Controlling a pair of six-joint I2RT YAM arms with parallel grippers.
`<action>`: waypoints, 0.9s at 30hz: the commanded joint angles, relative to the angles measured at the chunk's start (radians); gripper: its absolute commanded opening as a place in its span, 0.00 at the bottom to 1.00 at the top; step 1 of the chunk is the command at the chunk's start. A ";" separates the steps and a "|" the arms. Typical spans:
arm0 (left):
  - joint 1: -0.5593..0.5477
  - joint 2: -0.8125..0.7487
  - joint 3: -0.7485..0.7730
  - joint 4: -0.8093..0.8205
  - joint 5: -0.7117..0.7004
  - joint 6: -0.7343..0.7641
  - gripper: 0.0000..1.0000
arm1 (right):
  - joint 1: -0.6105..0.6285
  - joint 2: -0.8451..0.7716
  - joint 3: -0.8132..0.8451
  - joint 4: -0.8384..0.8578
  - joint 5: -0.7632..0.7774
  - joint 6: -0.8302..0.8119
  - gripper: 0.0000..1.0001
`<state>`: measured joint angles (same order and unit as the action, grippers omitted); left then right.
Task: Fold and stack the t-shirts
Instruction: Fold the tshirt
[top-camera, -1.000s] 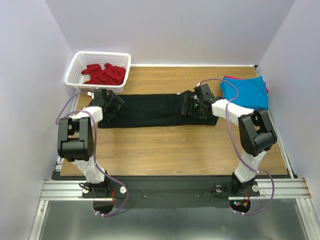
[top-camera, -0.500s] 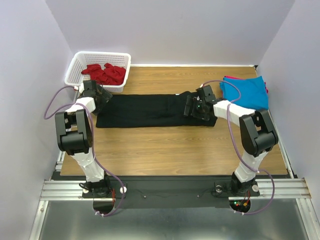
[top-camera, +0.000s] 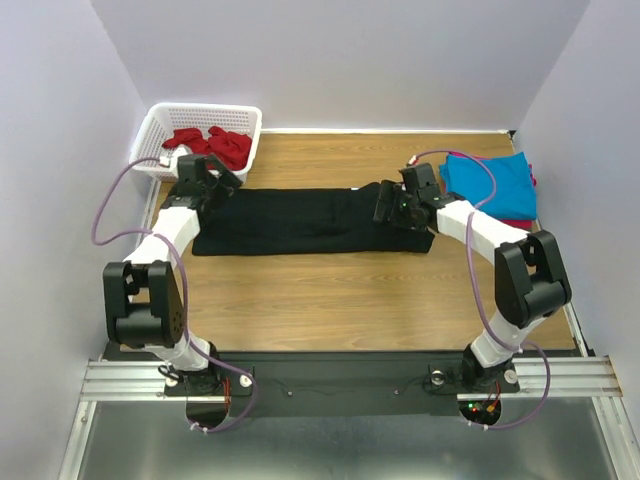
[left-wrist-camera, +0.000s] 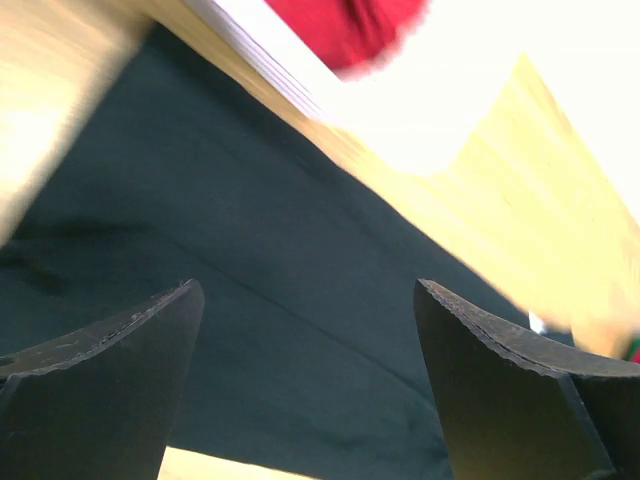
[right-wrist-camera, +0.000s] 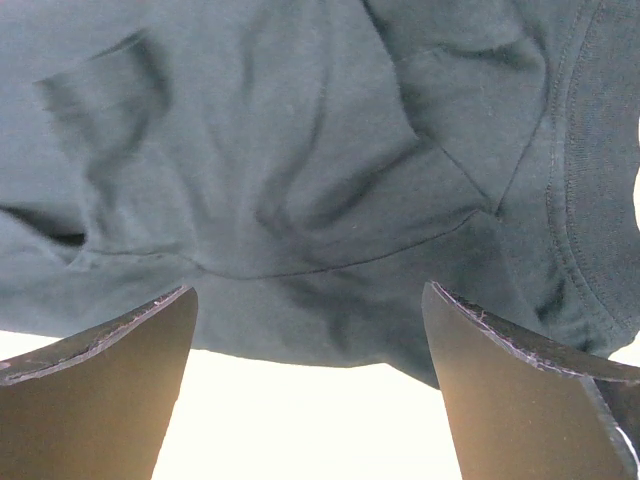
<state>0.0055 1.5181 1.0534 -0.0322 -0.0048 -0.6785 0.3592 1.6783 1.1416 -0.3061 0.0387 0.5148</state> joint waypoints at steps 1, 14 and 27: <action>-0.065 0.105 -0.027 0.026 0.052 0.031 0.98 | -0.006 0.110 0.055 0.012 0.018 0.024 1.00; -0.150 0.188 -0.286 0.165 0.299 -0.035 0.98 | -0.012 0.434 0.346 0.025 -0.032 -0.153 1.00; -0.577 -0.171 -0.765 0.365 0.375 -0.504 0.99 | -0.020 0.814 0.827 0.025 -0.192 -0.386 1.00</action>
<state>-0.4545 1.3758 0.3958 0.4683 0.3584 -0.9863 0.3443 2.3562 1.8690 -0.2321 -0.0219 0.1787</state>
